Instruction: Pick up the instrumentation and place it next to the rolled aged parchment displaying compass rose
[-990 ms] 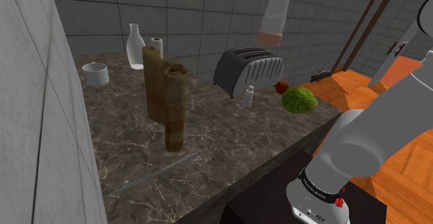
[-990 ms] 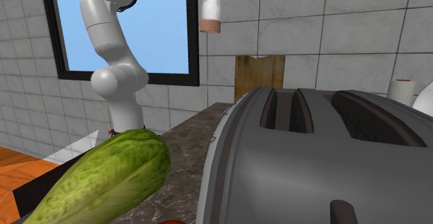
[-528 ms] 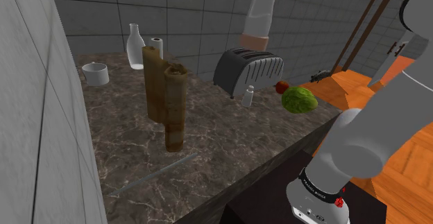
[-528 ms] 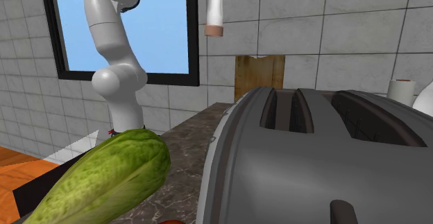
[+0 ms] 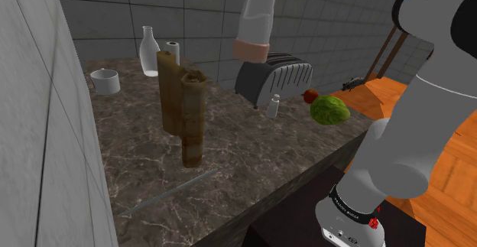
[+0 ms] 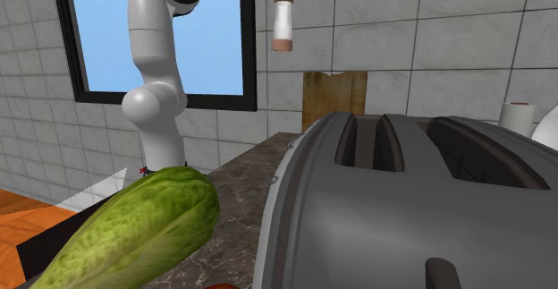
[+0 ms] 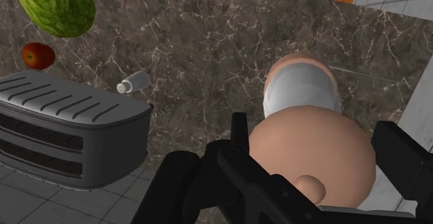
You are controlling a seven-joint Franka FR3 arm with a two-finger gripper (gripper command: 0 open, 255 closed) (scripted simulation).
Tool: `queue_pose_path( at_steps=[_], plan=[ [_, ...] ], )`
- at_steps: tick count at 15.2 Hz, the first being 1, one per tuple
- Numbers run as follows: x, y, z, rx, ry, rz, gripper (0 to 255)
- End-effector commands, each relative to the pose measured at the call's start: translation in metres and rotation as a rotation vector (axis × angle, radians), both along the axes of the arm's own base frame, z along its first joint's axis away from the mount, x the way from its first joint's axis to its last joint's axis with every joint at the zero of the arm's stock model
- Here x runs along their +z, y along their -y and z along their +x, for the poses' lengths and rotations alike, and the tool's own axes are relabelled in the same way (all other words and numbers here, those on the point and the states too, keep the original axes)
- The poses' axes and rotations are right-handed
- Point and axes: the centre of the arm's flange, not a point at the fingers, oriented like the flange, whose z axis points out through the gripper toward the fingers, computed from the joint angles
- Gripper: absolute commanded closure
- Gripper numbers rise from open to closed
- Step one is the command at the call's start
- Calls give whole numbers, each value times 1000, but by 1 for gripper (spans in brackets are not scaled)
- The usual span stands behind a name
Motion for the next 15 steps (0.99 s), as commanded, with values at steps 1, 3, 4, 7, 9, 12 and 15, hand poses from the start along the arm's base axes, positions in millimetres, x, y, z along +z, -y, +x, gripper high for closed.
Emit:
queue_pose_path(
  at_steps=[1, 3, 4, 7, 9, 12, 15],
  plan=[
    [-9, -8, 0, -4, 1, 1, 255],
    [-19, -8, 0, -4, 1, 1, 255],
    [-24, -8, 0, -4, 1, 1, 255],
    [-40, -8, 0, -4, 1, 1, 255],
    [-51, -8, 0, -4, 1, 1, 255],
    [-67, -8, 0, -4, 1, 1, 255],
    [-83, -8, 0, -4, 1, 1, 255]
  ],
)
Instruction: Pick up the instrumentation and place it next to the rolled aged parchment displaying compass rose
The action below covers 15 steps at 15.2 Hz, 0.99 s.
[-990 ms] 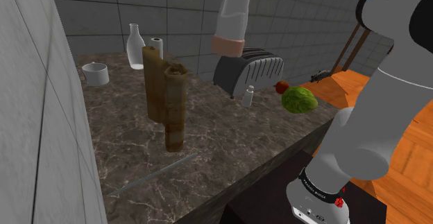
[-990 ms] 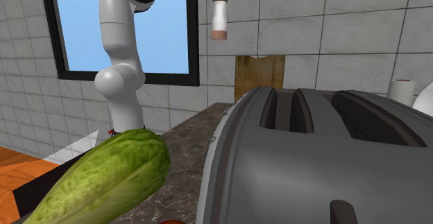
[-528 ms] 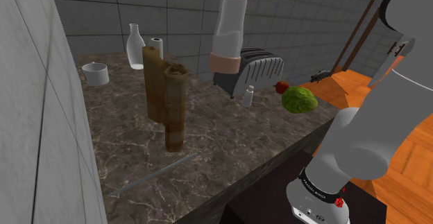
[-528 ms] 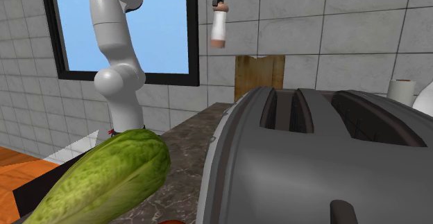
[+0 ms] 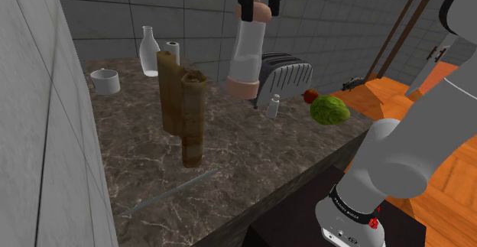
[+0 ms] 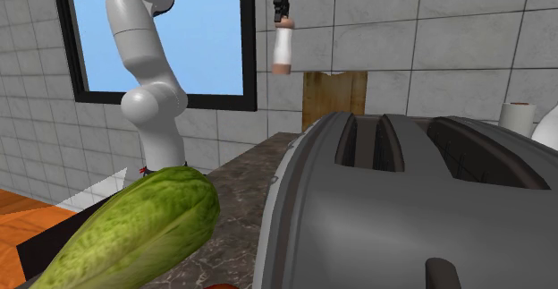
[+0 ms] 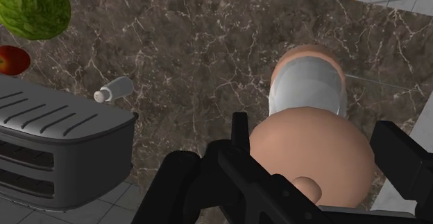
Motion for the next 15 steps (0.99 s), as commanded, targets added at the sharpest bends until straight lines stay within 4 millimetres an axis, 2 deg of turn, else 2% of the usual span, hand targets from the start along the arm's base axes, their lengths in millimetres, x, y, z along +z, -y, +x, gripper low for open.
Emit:
queue_pose_path(
  at_steps=[1, 15],
  plan=[
    [-11, 1, -1, 0, 0, 0, 255],
    [-85, 1, -1, 0, 0, 0, 255]
  ],
)
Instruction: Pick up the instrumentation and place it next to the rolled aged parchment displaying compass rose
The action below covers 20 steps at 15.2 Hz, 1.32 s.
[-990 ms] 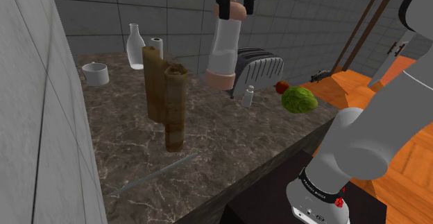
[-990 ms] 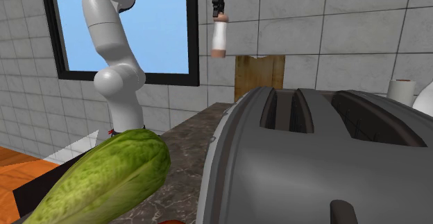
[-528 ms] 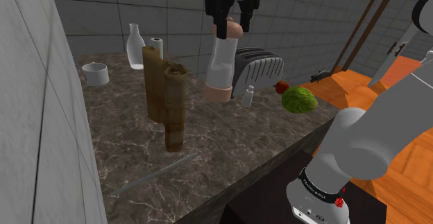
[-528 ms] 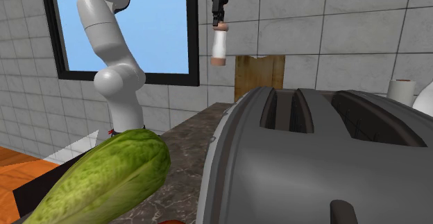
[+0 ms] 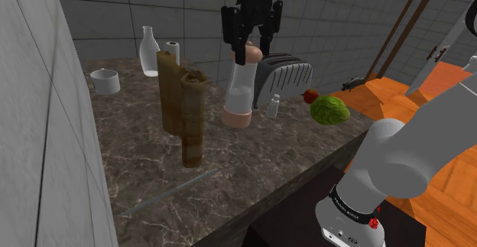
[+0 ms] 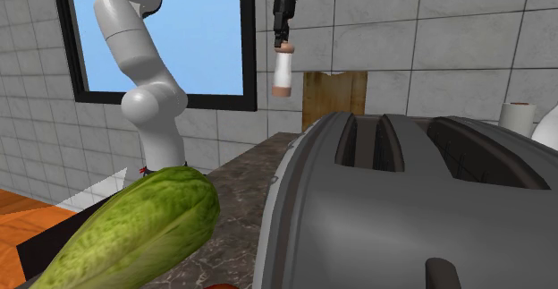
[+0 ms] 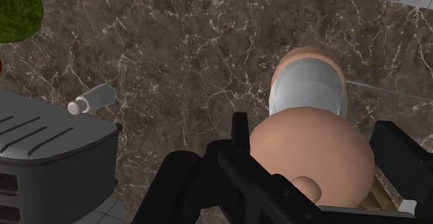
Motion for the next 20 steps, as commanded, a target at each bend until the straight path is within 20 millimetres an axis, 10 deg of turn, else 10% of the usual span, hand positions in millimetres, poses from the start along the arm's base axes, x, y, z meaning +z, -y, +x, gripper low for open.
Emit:
queue_pose_path(
  at_steps=[1, 20],
  plan=[
    [-10, 0, -1, 0, 1, 0, 255],
    [-111, 0, -1, 0, 1, 0, 255]
  ],
)
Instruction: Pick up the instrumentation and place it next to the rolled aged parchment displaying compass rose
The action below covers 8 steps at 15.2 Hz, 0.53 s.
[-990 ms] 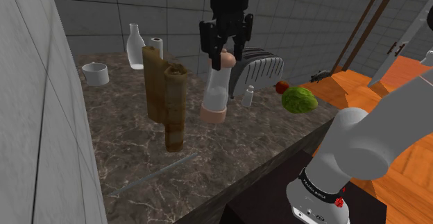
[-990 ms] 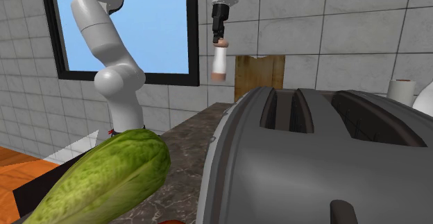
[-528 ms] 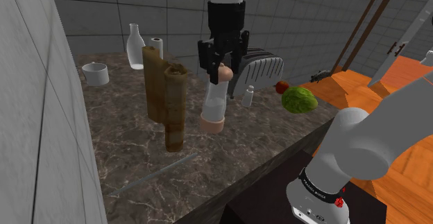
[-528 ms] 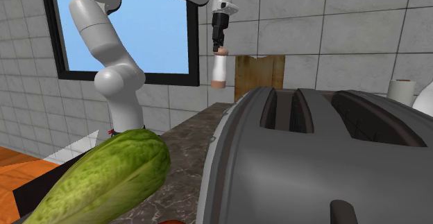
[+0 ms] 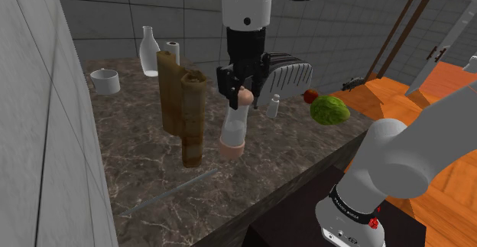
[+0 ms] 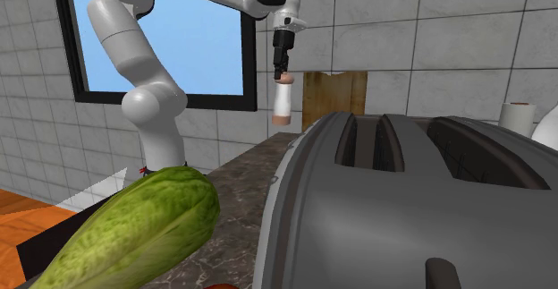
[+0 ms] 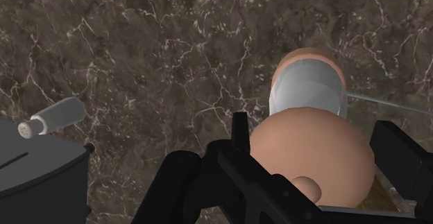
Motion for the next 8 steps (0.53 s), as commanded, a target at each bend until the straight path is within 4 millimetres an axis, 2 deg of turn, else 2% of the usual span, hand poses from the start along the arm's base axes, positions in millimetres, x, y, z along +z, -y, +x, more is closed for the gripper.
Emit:
queue_pose_path(
  at_steps=[1, 8],
  plan=[
    [-11, 0, 0, 0, 1, 0, 255],
    [-48, 0, 0, 0, 1, 0, 255]
  ],
)
